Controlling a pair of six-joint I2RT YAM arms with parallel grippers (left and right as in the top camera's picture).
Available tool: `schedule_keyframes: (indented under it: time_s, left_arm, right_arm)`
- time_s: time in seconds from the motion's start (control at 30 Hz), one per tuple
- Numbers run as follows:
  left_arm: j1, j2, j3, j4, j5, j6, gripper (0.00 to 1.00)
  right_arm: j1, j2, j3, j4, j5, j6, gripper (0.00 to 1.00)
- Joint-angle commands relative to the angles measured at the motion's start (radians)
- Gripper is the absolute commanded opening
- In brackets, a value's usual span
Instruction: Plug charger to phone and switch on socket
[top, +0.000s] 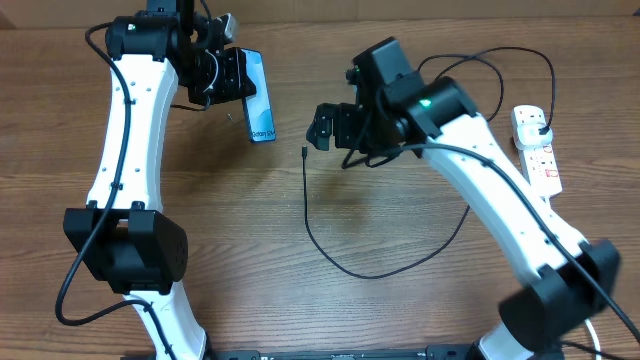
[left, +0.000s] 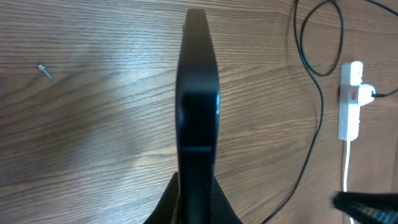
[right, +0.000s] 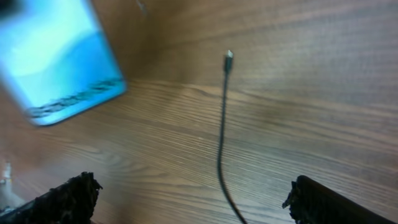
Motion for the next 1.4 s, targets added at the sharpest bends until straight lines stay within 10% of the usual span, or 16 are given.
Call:
schedule_keyframes:
  time_s: [0.0, 0.27, 1.17, 1.37]
  left_arm:
    - [0.002, -0.005, 0.012, 0.007, -0.018, -0.027, 0.04]
    - [0.039, -0.005, 0.012, 0.031, -0.117, -0.201, 0.04]
    - [0.079, -0.005, 0.012, 0.003, -0.122, -0.194, 0.04]
    - [0.079, -0.005, 0.012, 0.004, -0.122, -0.194, 0.04]
  right_arm:
    - [0.005, 0.085, -0.017, -0.013, -0.034, -0.003, 0.95]
    - [0.005, 0.347, 0.192, -0.059, 0.019, -0.008, 0.9]
    - [0.142, 0.57, 0.192, 0.198, 0.352, 0.08, 0.43]
    - [0.142, 0.587, 0.188, 0.135, 0.352, 0.08, 0.16]
